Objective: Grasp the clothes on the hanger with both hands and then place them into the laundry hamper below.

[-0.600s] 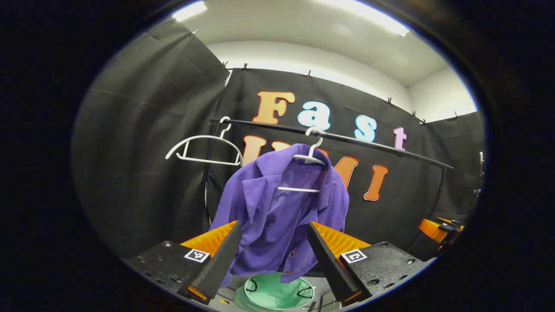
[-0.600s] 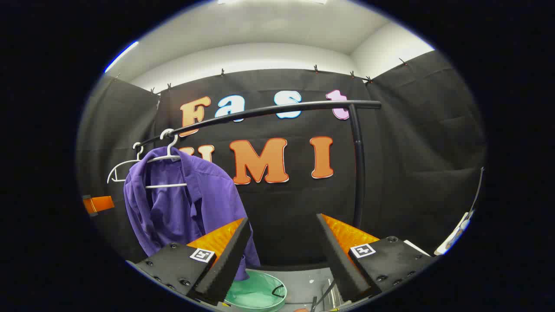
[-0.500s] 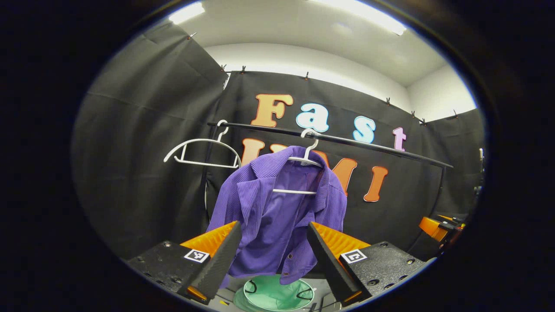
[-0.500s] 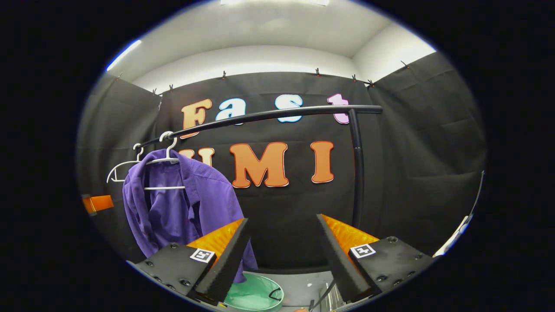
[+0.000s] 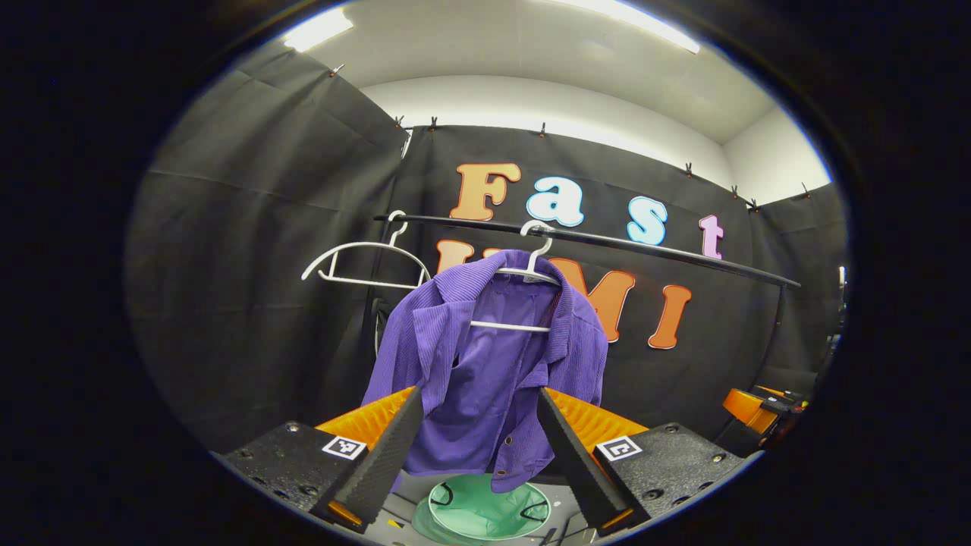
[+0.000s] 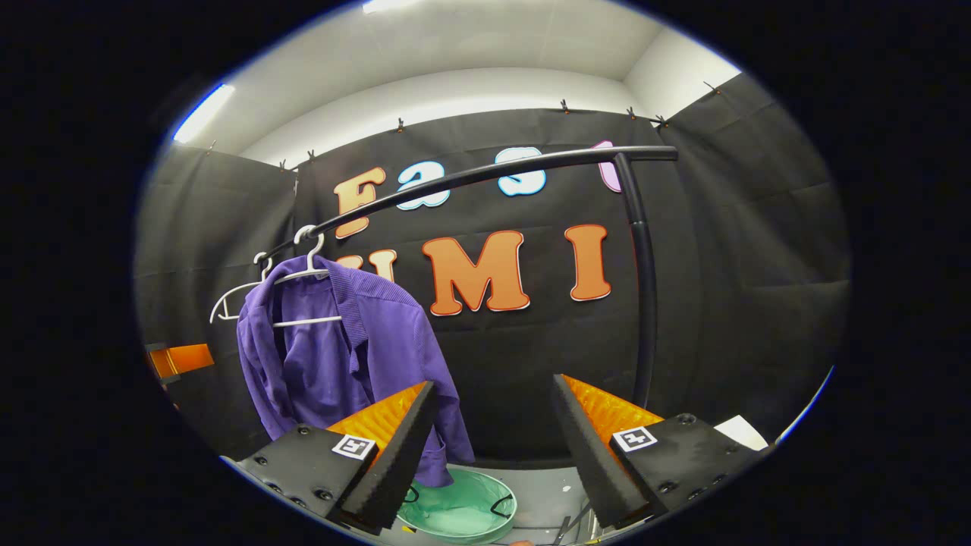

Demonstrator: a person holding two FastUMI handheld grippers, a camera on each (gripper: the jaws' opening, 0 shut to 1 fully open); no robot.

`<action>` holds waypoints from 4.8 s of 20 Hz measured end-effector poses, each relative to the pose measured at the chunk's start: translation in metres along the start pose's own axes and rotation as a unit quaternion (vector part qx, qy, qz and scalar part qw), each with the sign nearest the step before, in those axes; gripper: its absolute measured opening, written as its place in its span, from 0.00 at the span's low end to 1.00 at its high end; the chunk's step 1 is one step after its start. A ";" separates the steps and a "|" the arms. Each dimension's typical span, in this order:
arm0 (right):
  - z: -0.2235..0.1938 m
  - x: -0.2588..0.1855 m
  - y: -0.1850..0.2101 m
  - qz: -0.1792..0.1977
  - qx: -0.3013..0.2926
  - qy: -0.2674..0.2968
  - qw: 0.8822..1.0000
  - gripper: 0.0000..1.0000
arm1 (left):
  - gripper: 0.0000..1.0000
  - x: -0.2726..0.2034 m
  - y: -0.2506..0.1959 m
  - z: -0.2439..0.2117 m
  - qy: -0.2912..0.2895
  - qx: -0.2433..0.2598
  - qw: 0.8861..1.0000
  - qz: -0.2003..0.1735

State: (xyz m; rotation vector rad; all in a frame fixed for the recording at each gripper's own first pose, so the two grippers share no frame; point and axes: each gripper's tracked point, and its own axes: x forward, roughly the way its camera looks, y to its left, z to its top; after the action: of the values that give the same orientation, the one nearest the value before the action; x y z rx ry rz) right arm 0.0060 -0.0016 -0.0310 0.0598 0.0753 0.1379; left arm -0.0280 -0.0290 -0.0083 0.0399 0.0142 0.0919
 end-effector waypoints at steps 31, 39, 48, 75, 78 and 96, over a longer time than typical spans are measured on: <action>-0.033 0.087 0.113 0.027 0.004 0.024 0.999 0.98 | 0.88 0.185 0.075 -0.047 0.038 0.007 0.999 0.037; -0.058 0.146 0.197 0.107 0.011 0.061 0.992 0.98 | 0.32 0.199 0.075 -0.050 0.055 0.012 0.998 0.008; -0.074 0.225 0.225 0.115 0.007 0.054 0.992 0.98 | 0.00 0.198 0.069 -0.029 0.040 0.023 0.999 -0.025; 0.023 0.207 0.233 0.440 0.327 0.075 0.833 0.17 | 0.00 0.175 0.129 0.065 -0.021 -0.029 0.998 -0.044; 0.048 0.209 0.214 0.443 0.358 0.059 0.820 0.17 | 0.00 0.171 0.132 0.081 -0.031 -0.032 0.998 -0.044; -0.019 0.234 0.177 0.274 0.214 0.050 0.936 0.70 | 0.00 0.191 0.148 0.113 -0.036 -0.022 0.997 -0.062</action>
State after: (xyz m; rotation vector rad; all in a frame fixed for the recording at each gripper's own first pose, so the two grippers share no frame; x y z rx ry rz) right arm 0.2121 0.2074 -0.0552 0.5130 0.1884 0.6840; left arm 0.1508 0.1315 0.1084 -0.0021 -0.0567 -0.0339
